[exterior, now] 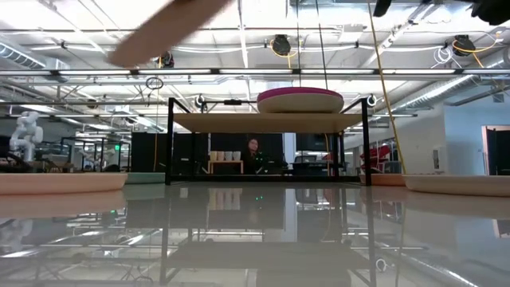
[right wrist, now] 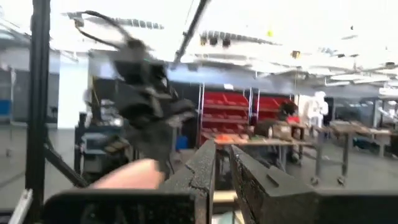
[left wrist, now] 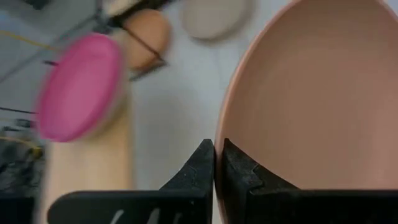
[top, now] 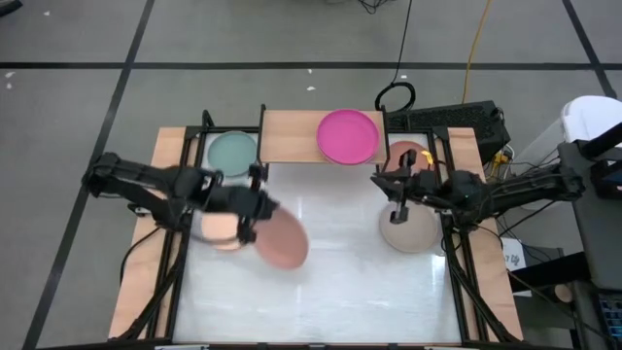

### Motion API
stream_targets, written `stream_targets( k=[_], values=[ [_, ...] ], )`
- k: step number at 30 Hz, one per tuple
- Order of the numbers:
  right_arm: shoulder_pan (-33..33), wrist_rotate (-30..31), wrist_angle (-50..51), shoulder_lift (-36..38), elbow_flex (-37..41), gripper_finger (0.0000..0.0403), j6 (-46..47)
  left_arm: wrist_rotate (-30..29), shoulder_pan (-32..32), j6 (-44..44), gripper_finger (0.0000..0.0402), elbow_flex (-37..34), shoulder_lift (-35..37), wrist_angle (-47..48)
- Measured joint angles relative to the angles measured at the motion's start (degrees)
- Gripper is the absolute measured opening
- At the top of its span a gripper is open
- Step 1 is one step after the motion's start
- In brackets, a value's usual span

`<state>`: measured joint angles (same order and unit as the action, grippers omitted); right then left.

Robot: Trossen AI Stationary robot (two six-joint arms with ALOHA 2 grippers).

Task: Place and stack plates onto a shelf
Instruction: Stack the brown plate on top of the pink plate on the shelf

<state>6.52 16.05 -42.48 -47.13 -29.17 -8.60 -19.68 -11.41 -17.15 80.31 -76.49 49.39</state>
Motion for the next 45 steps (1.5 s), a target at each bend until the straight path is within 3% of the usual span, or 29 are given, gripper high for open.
stream_targets(
  k=[3,7,14,20,26,33,45],
  values=[
    [0.0,-1.3,-1.1,1.2,0.0,0.0034,0.0,2.8,7.5,-5.9,0.001,0.0,-0.1,-4.4],
    [0.0,-1.3,-1.1,2.8,0.0,0.0034,-1.2,11.9,18.5,-10.2,0.001,0.1,-0.7,-12.5],
    [0.0,-1.3,-1.3,3.6,0.0,0.0034,-5.6,26.1,34.1,-2.9,0.001,0.1,-3.4,-31.2],
    [0.0,-1.3,-3.8,3.8,0.0,0.0034,-7.3,32.0,41.8,6.5,0.001,0.0,-7.4,-40.7],
    [0.0,-1.3,-3.4,3.8,0.0,0.0034,-5.1,35.3,43.5,11.8,0.001,0.1,-13.3,-48.7],
    [0.1,-1.4,-1.7,3.7,0.0,0.0034,-4.3,37.9,44.1,13.5,0.001,4.8,-20.5,-43.6],
    [0.1,-1.3,-1.8,3.7,0.0,0.0034,-7.4,37.8,45.3,10.1,0.001,21.0,-27.8,-27.6]
  ],
)
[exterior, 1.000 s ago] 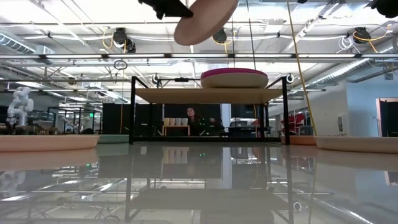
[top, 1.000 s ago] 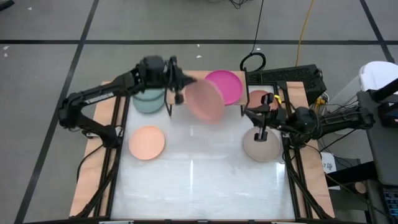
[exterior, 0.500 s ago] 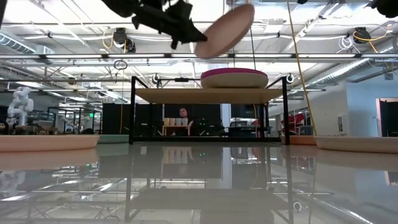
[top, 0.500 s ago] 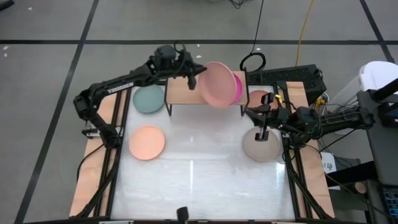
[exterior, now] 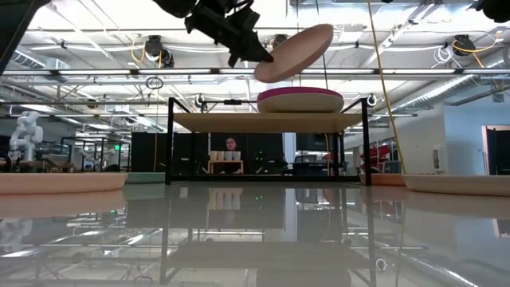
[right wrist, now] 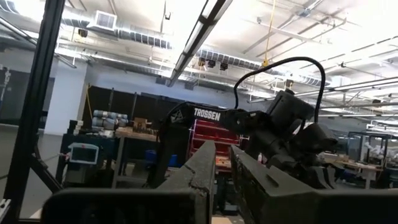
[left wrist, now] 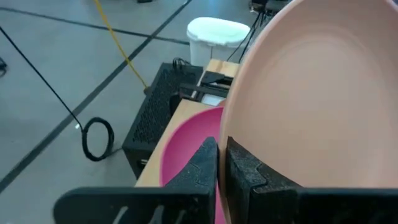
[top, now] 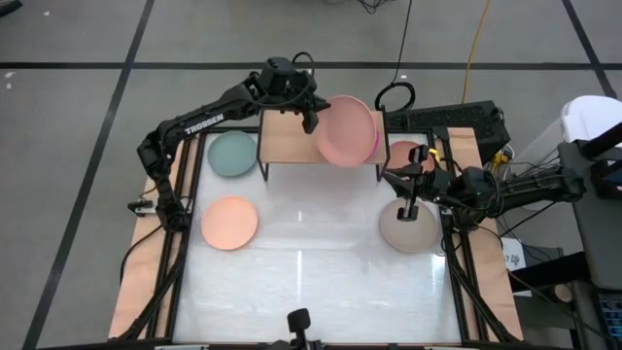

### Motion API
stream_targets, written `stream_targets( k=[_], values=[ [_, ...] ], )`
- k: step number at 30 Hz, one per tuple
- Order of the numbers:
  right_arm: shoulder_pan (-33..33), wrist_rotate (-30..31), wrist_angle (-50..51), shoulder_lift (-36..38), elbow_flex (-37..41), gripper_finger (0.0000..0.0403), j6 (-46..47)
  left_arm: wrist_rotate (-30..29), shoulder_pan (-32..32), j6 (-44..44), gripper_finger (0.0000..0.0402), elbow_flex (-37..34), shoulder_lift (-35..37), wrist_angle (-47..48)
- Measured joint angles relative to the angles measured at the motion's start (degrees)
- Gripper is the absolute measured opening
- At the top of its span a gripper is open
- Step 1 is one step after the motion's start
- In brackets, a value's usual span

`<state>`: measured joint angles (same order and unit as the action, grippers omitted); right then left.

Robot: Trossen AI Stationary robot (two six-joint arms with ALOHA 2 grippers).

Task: Place and stack plates onto a shelf
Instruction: Stack the brown plate on top of the pink plate on the shelf

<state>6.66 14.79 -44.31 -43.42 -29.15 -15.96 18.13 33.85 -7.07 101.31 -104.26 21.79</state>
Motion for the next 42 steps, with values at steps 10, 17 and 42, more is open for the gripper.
stream_targets(
  k=[10,17,42],
  values=[
    [0.0,0.1,0.0,-0.1,0.0,0.0034,-2.4,2.6,4.1,-1.2,0.001,0.6,-2.5,1.2],
    [0.0,0.2,0.0,-0.3,0.0,0.0034,-3.0,3.0,4.2,-2.2,0.0015,0.6,-2.5,1.6],
    [0.0,0.3,0.3,-0.4,0.0,0.0034,-3.4,1.5,2.4,-4.6,0.0125,0.5,-2.5,-0.7]
  ],
)
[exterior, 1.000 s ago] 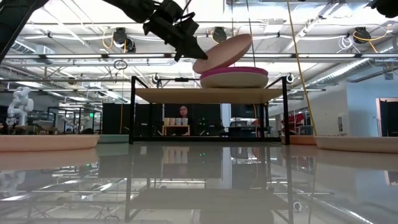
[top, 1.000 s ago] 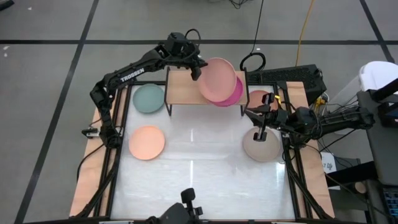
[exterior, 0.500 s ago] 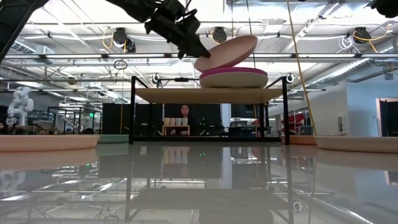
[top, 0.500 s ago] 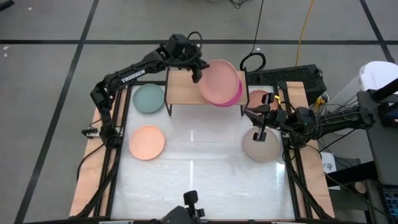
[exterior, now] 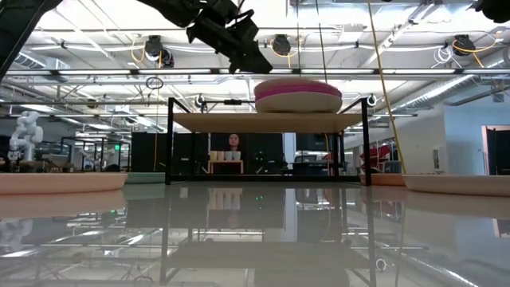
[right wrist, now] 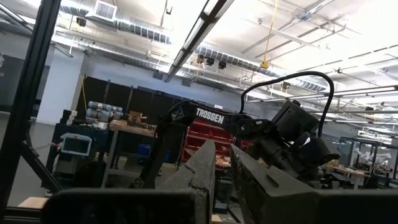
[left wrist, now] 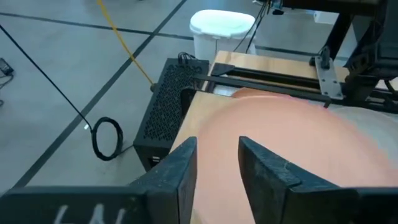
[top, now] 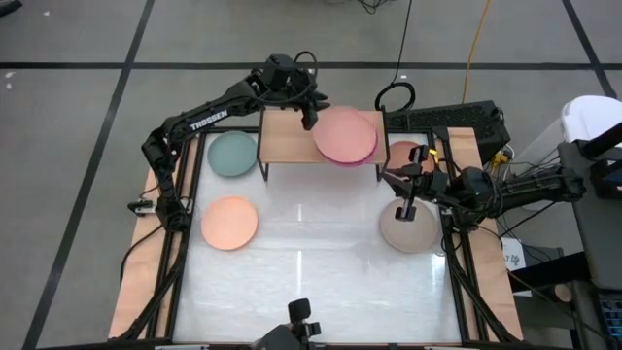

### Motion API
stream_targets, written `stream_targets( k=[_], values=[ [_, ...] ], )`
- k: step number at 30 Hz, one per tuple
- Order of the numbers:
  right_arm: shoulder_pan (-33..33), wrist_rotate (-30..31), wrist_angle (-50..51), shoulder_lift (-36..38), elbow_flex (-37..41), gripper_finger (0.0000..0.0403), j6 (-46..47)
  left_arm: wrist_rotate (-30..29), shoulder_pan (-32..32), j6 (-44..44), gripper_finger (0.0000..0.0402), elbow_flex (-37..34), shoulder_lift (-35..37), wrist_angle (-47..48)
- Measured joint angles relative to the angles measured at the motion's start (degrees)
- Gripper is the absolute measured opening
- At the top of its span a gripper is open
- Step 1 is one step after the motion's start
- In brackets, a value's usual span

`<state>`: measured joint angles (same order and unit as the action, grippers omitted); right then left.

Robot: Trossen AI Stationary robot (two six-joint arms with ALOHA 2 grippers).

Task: Place and stack plates onto a shelf
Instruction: Stack the brown plate on top of the pink plate on the shelf, then adjust the stacked plates on the shelf

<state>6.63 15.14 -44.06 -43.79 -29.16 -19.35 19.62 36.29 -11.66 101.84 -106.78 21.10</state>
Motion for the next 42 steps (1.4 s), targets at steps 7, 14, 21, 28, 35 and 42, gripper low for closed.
stream_targets(
  k=[7,14,21,28,35,42],
  values=[
    [0.0,0.0,0.2,0.0,0.0,0.0034,0.0,-0.2,0.0,0.0,0.0133,-0.1,0.8,0.2],
    [0.0,0.0,0.7,0.0,0.0,0.0034,0.0,2.4,-0.1,-1.8,0.0134,-0.1,5.3,1.1],
    [0.0,0.1,2.6,0.0,0.0,0.0034,0.9,3.3,-0.4,-2.4,0.0134,-6.3,8.3,-2.4],
    [0.0,9.4,8.1,0.0,0.0,0.0034,3.5,3.4,0.0,3.1,0.0133,-25.2,16.9,-23.3],
    [-0.8,10.6,8.9,0.0,-0.3,0.0034,3.3,2.8,-1.1,9.4,0.0133,-43.7,22.3,-38.9],
    [-2.1,10.4,9.1,-0.2,-0.5,0.0034,3.4,-0.4,-3.4,13.0,0.0133,-51.4,22.5,-44.8]
  ],
)
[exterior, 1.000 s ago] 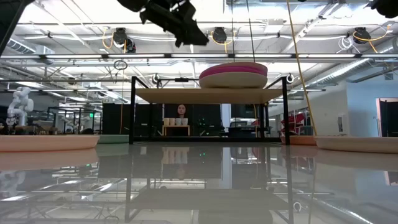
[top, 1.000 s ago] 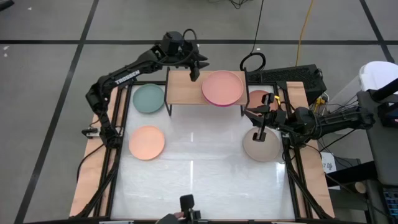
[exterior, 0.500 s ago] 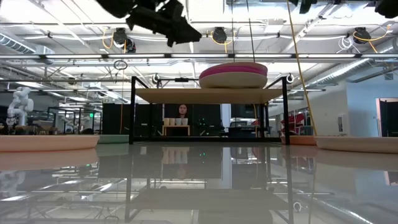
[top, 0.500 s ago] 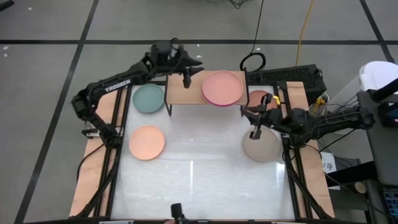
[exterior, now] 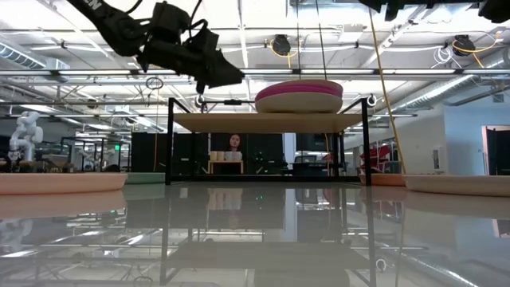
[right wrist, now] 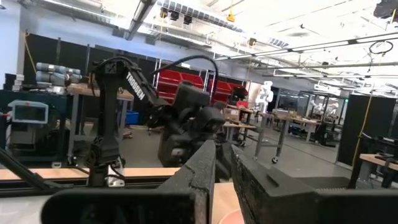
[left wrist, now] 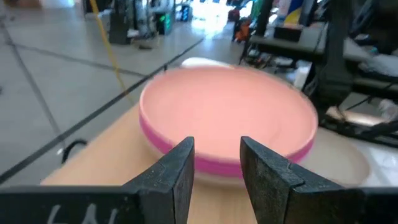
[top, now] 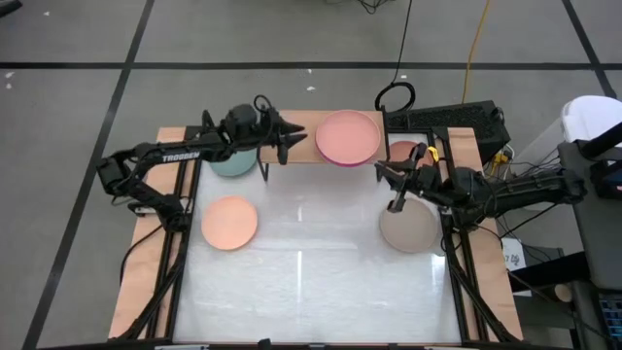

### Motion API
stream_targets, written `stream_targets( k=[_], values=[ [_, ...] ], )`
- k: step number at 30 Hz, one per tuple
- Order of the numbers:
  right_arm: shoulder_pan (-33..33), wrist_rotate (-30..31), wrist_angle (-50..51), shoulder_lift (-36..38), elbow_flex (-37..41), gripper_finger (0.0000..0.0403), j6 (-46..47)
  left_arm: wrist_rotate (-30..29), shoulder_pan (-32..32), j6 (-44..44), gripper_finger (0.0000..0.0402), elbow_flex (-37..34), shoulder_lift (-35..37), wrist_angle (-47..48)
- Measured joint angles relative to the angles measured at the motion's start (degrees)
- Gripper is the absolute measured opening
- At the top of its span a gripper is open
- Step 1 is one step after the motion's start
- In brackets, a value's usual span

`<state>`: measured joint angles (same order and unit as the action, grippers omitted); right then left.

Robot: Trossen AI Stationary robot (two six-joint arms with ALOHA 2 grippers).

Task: Place and stack plates onto a shelf
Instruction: Adjust the stacked plates on the shelf

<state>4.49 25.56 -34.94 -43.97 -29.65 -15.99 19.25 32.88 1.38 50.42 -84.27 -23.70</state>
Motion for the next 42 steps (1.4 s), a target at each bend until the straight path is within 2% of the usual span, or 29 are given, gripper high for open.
stream_targets(
  k=[9,15,18,26,31,37,42],
  values=[
    [-0.4,-0.1,-0.4,-0.2,0.0,0.0034,0.0,-8.5,-4.7,-3.8,0.0133,-0.9,0.0,2.2],
    [-0.4,-0.1,-0.4,-1.1,-0.1,0.0034,0.9,-11.1,-5.3,-4.9,0.0133,-0.9,0.0,4.2],
    [-0.4,0.0,3.9,-2.8,-2.8,0.0034,2.4,-11.9,-5.3,-5.2,0.0133,-0.9,0.4,4.1],
    [-1.0,0.0,22.6,-11.6,-18.2,0.0034,3.2,-11.8,-4.9,-5.8,0.0133,-1.0,5.6,7.5],
    [-3.4,0.1,32.5,-17.6,-26.2,0.0034,3.3,-11.8,-4.9,-6.7,0.0133,-0.9,12.2,6.9],
    [-7.9,-0.4,35.4,-24.2,-29.0,0.0034,3.2,-11.8,-4.9,-7.3,0.0133,-1.0,20.1,10.6],
    [-10.8,-6.5,36.3,-29.8,-29.0,0.0034,4.6,-11.8,-5.1,-7.1,0.0133,-6.9,25.4,7.7]
  ],
)
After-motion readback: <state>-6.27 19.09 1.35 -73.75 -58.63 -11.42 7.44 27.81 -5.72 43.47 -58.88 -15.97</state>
